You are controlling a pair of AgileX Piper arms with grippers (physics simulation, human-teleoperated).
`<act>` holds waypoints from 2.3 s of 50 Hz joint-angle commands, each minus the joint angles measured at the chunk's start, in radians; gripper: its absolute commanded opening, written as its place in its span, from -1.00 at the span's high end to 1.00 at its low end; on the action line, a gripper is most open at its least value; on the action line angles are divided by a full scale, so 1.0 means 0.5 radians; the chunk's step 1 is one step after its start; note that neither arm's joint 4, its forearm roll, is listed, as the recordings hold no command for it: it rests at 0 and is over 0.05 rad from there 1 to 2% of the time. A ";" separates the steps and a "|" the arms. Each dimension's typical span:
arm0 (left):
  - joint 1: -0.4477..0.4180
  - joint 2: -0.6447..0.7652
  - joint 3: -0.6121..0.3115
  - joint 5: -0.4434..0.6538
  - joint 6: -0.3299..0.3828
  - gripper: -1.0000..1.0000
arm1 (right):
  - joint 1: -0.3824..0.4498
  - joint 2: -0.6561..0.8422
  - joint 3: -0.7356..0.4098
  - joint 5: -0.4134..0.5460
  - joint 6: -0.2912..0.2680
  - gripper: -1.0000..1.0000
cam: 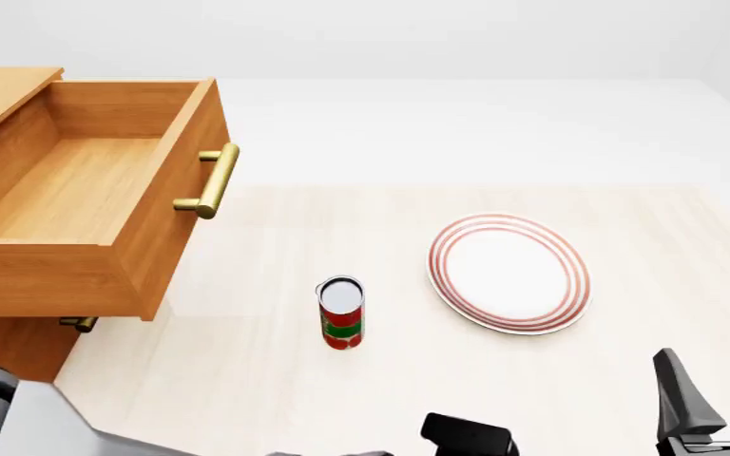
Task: Put the bowl in the top drawer of the cabinet.
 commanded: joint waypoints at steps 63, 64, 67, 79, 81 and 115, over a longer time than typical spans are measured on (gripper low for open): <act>0.289 -0.095 -0.070 0.180 0.262 1.00 | 0.000 0.000 0.000 0.000 0.000 -1.00; 0.293 -0.104 -0.069 0.183 0.267 1.00 | 0.000 0.000 0.000 0.000 0.000 -1.00; 0.320 -0.135 -0.065 0.202 0.290 1.00 | 0.000 0.000 0.000 0.000 0.000 -1.00; 0.424 -0.280 -0.074 0.301 0.380 1.00 | 0.000 0.000 0.000 0.000 0.000 -1.00; 0.447 -0.303 -0.078 0.317 0.400 1.00 | 0.000 0.000 0.000 0.000 0.000 -1.00; 0.718 -0.556 -0.346 0.712 0.676 1.00 | 0.000 0.000 0.000 0.000 0.000 -1.00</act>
